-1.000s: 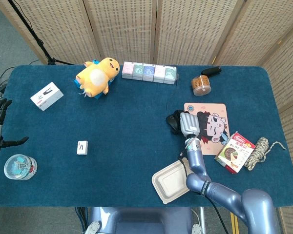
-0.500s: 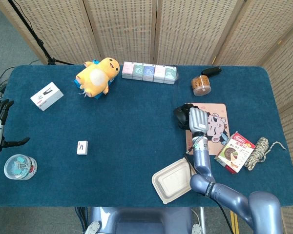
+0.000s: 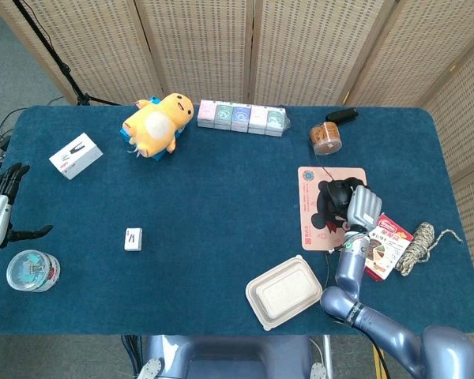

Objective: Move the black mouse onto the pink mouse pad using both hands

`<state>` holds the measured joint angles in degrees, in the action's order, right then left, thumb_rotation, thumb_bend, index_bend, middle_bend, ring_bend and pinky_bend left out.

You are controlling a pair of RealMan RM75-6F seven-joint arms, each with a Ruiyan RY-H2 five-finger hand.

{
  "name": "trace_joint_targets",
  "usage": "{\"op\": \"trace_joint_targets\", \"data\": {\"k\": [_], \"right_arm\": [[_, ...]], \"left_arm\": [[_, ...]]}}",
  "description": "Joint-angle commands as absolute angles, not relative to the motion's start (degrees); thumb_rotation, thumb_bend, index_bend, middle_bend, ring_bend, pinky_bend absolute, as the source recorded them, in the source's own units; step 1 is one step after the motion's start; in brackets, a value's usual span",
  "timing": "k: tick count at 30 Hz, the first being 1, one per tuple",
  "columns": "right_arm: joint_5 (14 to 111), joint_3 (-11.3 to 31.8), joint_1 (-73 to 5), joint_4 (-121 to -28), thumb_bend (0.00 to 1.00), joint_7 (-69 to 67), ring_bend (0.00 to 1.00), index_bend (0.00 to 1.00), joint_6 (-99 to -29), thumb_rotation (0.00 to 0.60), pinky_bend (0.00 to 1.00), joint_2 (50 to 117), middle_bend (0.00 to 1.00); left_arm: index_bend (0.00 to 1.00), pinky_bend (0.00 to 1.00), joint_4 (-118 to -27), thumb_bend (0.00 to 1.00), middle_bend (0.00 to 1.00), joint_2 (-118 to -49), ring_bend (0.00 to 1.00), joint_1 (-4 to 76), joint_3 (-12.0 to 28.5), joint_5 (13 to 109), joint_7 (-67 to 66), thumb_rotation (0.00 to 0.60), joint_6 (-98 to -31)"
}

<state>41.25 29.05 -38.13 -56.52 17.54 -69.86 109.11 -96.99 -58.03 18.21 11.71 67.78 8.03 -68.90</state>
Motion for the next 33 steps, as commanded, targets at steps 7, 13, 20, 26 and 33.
{"op": "trace_joint_targets", "data": {"k": [7,13,20,26,33], "right_arm": [[39.48,31.49,-39.1,-51.25,0.9,18.39,0.35,0.42,-72.11,0.6,0.44,114.11,0.44],[39.51,32.34,-39.47,-47.96,0.9,17.71,0.35,0.41,-72.35,0.6,0.44,116.61,0.44],[40.65,33.16,-39.78,-46.23,0.9,16.48,0.35,0.41,-72.74,0.6,0.44,118.39,0.44],[40.84,34.07,-39.95,-44.21,0.9,15.8,0.35,0.42,-71.82,0.6,0.44,119.05,0.44],[41.27,34.65,-39.86,-43.05,0.89,15.72,0.35,0.4,-71.24,0.6,0.43,119.31,0.43]], "left_arm": [[0.0,0.0,-96.03,0.05,0.0,-57.52,0.0,18.83,11.77,68.35,10.19,0.6,-67.05],[0.0,0.0,-95.32,0.05,0.0,-57.2,0.0,19.2,11.84,68.53,11.54,0.6,-65.95],[0.0,0.0,-95.16,0.05,0.0,-57.26,0.0,19.54,11.76,68.64,11.65,0.6,-65.37],[0.0,0.0,-95.35,0.05,0.0,-57.33,0.0,19.42,11.7,68.67,11.25,0.6,-65.82],[0.0,0.0,-95.38,0.05,0.0,-57.5,0.0,19.66,11.58,68.45,10.75,0.6,-65.47]]}}
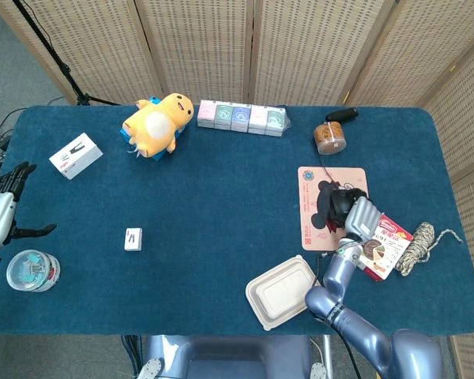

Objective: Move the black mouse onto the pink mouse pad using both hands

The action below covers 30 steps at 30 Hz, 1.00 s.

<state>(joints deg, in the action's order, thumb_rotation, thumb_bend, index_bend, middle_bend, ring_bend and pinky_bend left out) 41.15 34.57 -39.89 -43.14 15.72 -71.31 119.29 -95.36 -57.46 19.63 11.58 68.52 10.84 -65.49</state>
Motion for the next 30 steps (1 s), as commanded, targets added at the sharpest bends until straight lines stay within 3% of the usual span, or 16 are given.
{"op": "trace_joint_targets", "data": {"k": [1,6,30], "right_arm": [[41.35,34.7,-39.83,-43.12,0.88,15.65,0.35,0.4,-71.1,0.6,0.42,119.3,0.43],[42.05,34.63,-39.37,-44.34,0.78,14.92,0.28,0.32,-70.37,0.6,0.35,118.87,0.36],[43.64,33.83,-36.47,-50.26,0.73,16.18,0.11,0.25,-71.75,0.6,0.24,117.06,0.23]], "left_arm": [[0.0,0.0,-95.42,0.05,0.0,-57.51,0.0,19.66,11.58,68.43,10.69,0.6,-65.5],[0.0,0.0,-95.53,0.05,0.0,-57.53,0.0,19.63,11.52,68.25,10.38,0.6,-65.57],[0.0,0.0,-95.59,0.05,0.0,-56.95,0.0,19.46,10.54,70.3,10.62,0.6,-65.76]]}}
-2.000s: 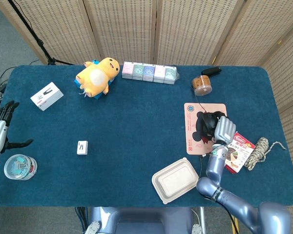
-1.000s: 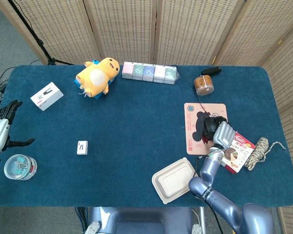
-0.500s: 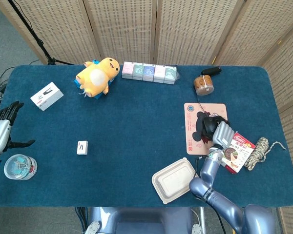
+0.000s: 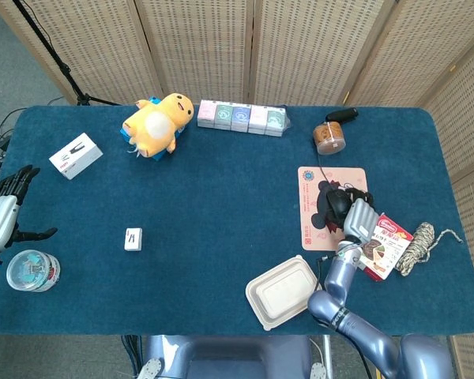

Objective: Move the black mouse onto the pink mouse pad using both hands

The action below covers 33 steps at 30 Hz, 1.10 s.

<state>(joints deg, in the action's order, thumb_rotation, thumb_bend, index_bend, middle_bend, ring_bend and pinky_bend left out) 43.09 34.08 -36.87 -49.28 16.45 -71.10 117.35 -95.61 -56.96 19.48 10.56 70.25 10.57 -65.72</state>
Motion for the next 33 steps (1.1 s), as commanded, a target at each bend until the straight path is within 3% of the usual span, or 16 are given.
{"op": "trace_joint_targets", "data": {"k": [1,9,16,25,28,31,33], "right_arm": [[43.89,33.71,-36.28,-50.9,0.73,16.18,0.1,0.25,-72.12,0.6,0.24,116.89,0.23],[45.49,32.76,-34.47,-58.79,0.73,17.48,0.08,0.23,-75.25,0.6,0.21,114.73,0.21],[50.62,30.83,-31.6,-72.55,0.73,17.86,0.08,0.23,-79.7,0.6,0.2,108.89,0.21],[60.76,23.79,-24.79,-91.06,0.73,17.46,0.06,0.22,-78.29,0.6,0.14,90.69,0.2],[63.47,19.81,-21.27,-97.43,0.66,16.37,0.01,0.18,-75.31,0.6,0.05,81.03,0.14],[65.42,16.45,-18.78,-101.74,0.52,15.43,0.0,0.11,-72.85,0.6,0.0,73.47,0.05],[66.46,14.37,-17.71,-103.51,0.3,15.19,0.0,0.03,-71.26,0.6,0.0,69.66,0.01]], "left_arm": [[0.0,0.0,-95.58,0.05,0.0,-56.94,0.0,19.47,10.55,70.32,10.65,0.6,-65.78],[0.0,0.0,-95.76,0.05,0.0,-56.83,0.0,19.33,10.49,70.55,10.84,0.6,-66.09],[0.0,0.0,-96.17,0.05,0.0,-56.8,0.0,19.19,10.27,71.18,10.7,0.6,-66.55],[0.0,0.0,-97.47,0.05,0.0,-56.44,0.0,17.55,9.22,73.95,10.41,0.6,-69.75],[0.0,0.0,-98.16,0.05,0.0,-56.32,0.0,15.91,8.03,75.5,9.64,0.6,-72.1],[0.0,0.0,-98.65,0.05,0.0,-56.58,0.0,13.95,6.87,76.77,9.08,0.6,-74.85],[0.0,0.0,-98.76,0.05,0.0,-56.84,0.0,12.61,5.98,77.44,8.86,0.6,-76.38]]}}
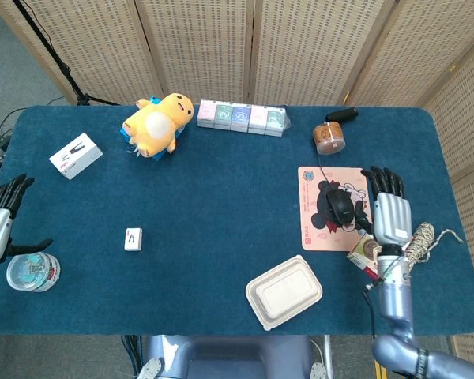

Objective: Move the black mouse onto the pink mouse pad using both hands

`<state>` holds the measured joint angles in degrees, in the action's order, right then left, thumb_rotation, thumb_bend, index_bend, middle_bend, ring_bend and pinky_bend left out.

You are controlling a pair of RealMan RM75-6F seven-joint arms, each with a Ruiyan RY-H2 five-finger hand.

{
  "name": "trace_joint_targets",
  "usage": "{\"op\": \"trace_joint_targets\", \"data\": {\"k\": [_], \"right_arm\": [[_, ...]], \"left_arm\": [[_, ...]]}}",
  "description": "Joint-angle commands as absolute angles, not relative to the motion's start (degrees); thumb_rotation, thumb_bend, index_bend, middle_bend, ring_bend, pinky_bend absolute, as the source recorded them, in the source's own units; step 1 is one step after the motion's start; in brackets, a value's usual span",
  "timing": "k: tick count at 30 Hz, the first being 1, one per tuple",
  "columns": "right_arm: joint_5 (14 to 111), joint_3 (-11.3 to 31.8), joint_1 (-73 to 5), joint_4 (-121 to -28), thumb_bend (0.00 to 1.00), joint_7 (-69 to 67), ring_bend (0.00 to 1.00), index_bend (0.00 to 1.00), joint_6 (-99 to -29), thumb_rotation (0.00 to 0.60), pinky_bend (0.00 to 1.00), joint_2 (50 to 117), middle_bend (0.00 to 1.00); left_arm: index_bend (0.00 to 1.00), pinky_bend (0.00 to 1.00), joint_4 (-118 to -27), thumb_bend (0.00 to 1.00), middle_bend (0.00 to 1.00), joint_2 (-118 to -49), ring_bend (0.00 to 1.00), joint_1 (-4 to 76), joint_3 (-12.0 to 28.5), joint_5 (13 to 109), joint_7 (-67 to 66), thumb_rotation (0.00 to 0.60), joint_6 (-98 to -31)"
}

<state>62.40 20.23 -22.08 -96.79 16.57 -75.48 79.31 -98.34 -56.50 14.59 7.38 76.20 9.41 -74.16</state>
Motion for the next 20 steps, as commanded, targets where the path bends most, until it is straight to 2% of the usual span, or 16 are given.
{"op": "trace_joint_targets", "data": {"k": [1,3,5,10,12,20], "right_arm": [[66.9,13.59,-17.39,-104.19,0.22,14.92,0.0,0.01,-70.52,0.6,0.0,68.16,0.0],[68.01,11.55,-16.49,-105.43,0.04,14.79,0.0,0.0,-69.3,0.6,0.0,64.9,0.0],[69.8,9.89,-15.63,-106.02,0.0,13.94,0.0,0.0,-68.94,0.6,0.0,62.79,0.0],[75.86,6.33,-12.39,-104.85,0.0,8.75,0.0,0.0,-71.83,0.6,0.0,61.05,0.0],[78.02,5.29,-10.68,-103.24,0.0,8.44,0.0,0.0,-74.94,0.6,0.0,61.71,0.0],[81.28,4.44,-7.35,-99.81,0.0,10.87,0.0,0.0,-82.6,0.6,0.0,64.52,0.0]], "left_arm": [[0.0,0.0,-98.75,0.05,0.0,-56.96,0.0,12.09,5.65,77.73,8.85,0.6,-76.98],[0.0,0.0,-98.64,0.05,0.0,-57.12,0.0,10.52,4.67,78.43,8.78,0.6,-78.68],[0.0,0.0,-98.33,0.05,0.0,-57.38,0.0,9.03,4.01,79.1,8.64,0.6,-80.72],[0.0,0.0,-96.87,0.05,0.0,-57.29,0.0,6.56,2.25,80.38,7.39,0.6,-82.93],[0.0,0.0,-96.81,0.05,0.0,-56.95,0.0,5.95,1.81,80.56,6.78,0.6,-83.25],[0.0,0.0,-96.91,0.05,0.0,-57.07,0.0,4.43,2.01,80.29,5.88,0.6,-85.06]]}}
